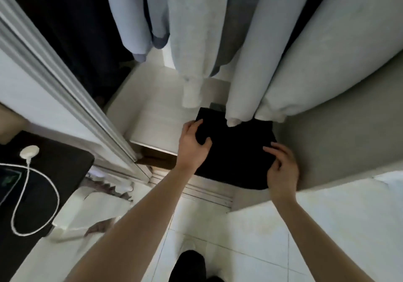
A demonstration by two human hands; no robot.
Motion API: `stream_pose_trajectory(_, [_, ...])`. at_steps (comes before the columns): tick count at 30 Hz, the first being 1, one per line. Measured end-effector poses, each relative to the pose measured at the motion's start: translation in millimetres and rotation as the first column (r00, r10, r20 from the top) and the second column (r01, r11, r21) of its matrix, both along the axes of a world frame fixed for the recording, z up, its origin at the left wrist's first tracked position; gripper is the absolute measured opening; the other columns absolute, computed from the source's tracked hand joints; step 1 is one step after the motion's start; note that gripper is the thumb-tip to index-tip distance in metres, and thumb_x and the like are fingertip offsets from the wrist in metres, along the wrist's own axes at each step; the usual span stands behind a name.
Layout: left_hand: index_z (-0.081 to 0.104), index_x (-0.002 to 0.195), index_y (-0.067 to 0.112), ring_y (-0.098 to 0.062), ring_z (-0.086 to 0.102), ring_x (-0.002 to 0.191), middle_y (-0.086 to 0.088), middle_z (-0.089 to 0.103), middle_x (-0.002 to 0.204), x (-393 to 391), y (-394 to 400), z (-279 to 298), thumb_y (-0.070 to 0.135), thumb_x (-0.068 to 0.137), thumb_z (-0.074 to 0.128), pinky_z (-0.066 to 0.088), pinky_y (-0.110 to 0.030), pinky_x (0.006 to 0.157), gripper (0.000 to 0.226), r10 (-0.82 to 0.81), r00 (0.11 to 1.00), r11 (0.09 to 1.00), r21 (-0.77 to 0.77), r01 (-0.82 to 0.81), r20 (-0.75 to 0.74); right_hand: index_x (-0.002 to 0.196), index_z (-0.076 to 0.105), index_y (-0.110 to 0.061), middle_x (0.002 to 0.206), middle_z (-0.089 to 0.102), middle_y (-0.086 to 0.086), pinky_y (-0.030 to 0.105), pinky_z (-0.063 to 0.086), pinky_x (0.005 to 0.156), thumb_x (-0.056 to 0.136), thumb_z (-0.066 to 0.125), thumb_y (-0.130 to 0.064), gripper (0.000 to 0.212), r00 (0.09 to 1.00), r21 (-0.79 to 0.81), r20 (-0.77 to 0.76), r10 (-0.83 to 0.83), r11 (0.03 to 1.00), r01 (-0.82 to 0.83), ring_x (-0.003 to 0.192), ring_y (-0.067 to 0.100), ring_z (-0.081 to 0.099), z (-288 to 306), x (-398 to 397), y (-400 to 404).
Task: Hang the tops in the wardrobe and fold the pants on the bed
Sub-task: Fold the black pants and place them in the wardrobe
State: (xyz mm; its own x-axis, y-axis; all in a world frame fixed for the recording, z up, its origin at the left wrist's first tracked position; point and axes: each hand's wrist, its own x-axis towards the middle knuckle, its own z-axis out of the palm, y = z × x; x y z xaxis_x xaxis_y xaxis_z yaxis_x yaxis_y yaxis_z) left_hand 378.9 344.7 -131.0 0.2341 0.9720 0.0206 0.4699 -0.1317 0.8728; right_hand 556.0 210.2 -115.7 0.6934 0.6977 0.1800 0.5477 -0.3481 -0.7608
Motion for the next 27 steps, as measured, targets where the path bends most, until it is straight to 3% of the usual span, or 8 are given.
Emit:
stream_pose_trajectory(3, [0.046, 0.142, 0.014, -0.015, 0.048, 0.125, -0.004, 0.051, 0.135, 31.0, 55.3, -17.2, 0.012, 0.084, 0.068, 0.031, -0.010, 0.105, 0.061, -0.006, 0.992, 0.999, 0.043, 0.001, 0.129, 0.105, 0.070, -0.005, 0.123, 0.058, 0.010, 0.012, 0.036, 0.095, 0.082, 0.041, 0.018, 0.044, 0.991, 0.103, 0.087, -0.101, 0.991, 0.092, 0.108, 0.017, 0.056, -26.4, 11.0, 40.9])
stream_pose_trajectory(5, [0.035, 0.149, 0.019, -0.016, 0.042, 0.134, -0.002, 0.047, 0.144, 47.4, 81.5, -45.9, 0.015, 0.085, 0.067, 0.032, -0.025, 0.113, 0.072, -0.079, 0.990, 0.996, -0.019, 0.082, 0.113, 0.113, 0.068, -0.005, 0.130, 0.055, 0.014, 0.020, 0.038, 0.093, 0.077, 0.044, 0.016, 0.048, 0.982, 0.029, 0.146, -0.123, 0.992, 0.120, 0.111, 0.024, 0.056, -53.4, 24.8, 66.0])
stream_pose_trajectory(8, [0.009, 0.157, 0.023, -0.030, 0.042, 0.136, -0.012, 0.042, 0.149, 50.2, 98.1, -106.6, 0.017, 0.089, 0.065, 0.036, -0.039, 0.111, 0.088, -0.329, 0.935, 0.912, -0.301, 0.278, -0.134, 0.139, 0.049, -0.014, 0.155, 0.026, 0.011, 0.035, 0.039, 0.099, 0.083, 0.052, 0.002, 0.058, 0.998, -0.491, 0.051, 0.047, 0.871, -0.016, 0.129, 0.034, 0.044, -102.3, 41.3, 81.9])
stream_pose_trajectory(10, [0.014, 0.155, 0.021, -0.036, 0.049, 0.128, -0.016, 0.050, 0.142, 37.8, 87.4, -140.2, 0.017, 0.088, 0.065, 0.042, -0.039, 0.104, 0.084, -0.420, 0.878, 0.852, -0.433, 0.293, -0.232, 0.150, 0.028, -0.023, 0.161, -0.004, 0.006, 0.042, 0.040, 0.105, 0.088, 0.061, -0.016, 0.071, 0.978, -0.746, -0.039, 0.205, 0.645, -0.165, 0.138, 0.036, 0.033, -126.4, 43.3, 73.8])
stream_pose_trajectory(11, [0.021, 0.153, 0.018, -0.036, 0.050, 0.127, -0.016, 0.052, 0.139, 32.6, 83.6, -152.5, 0.016, 0.088, 0.065, 0.043, -0.040, 0.103, 0.079, -0.412, 0.877, 0.855, -0.438, 0.278, -0.248, 0.152, 0.022, -0.026, 0.160, -0.011, 0.004, 0.044, 0.043, 0.103, 0.087, 0.065, -0.022, 0.078, 0.969, -0.775, -0.023, 0.246, 0.608, -0.173, 0.136, 0.038, 0.034, -135.0, 45.2, 69.3])
stream_pose_trajectory(15, [0.033, 0.149, 0.010, -0.034, 0.054, 0.124, -0.016, 0.057, 0.134, 30.2, 83.0, -165.7, 0.015, 0.087, 0.068, 0.042, -0.043, 0.106, 0.072, -0.234, 0.943, 0.940, -0.301, 0.158, -0.238, 0.152, 0.011, -0.034, 0.160, -0.011, 0.007, 0.043, 0.049, 0.093, 0.085, 0.066, -0.016, 0.089, 0.938, -0.784, 0.153, 0.312, 0.616, -0.077, 0.119, 0.042, 0.048, -145.7, 48.2, 67.2])
stream_pose_trajectory(20, [0.037, 0.147, 0.020, -0.033, 0.055, 0.117, -0.013, 0.055, 0.131, 37.0, 79.2, -164.9, 0.003, 0.080, 0.068, 0.048, -0.042, 0.098, 0.075, -0.249, 0.944, 0.962, -0.166, 0.215, -0.218, 0.152, 0.003, -0.038, 0.159, -0.011, 0.015, 0.045, 0.050, 0.091, 0.089, 0.061, -0.011, 0.090, 0.915, -0.827, 0.268, 0.303, 0.560, 0.056, 0.114, 0.040, 0.050, -150.0, 35.8, 75.9])
stream_pose_trajectory(27, [0.057, 0.127, 0.014, -0.023, 0.064, 0.102, -0.004, 0.067, 0.116, 27.8, 67.5, -153.2, -0.008, 0.082, 0.061, 0.050, -0.025, 0.091, 0.050, -0.126, 0.986, 0.973, 0.180, 0.145, -0.109, 0.150, 0.024, -0.037, 0.161, 0.009, 0.006, 0.046, 0.044, 0.092, 0.082, 0.056, -0.001, 0.084, 0.897, -0.683, 0.366, 0.249, 0.727, 0.077, 0.110, 0.039, 0.050, -151.5, 32.5, 55.4])
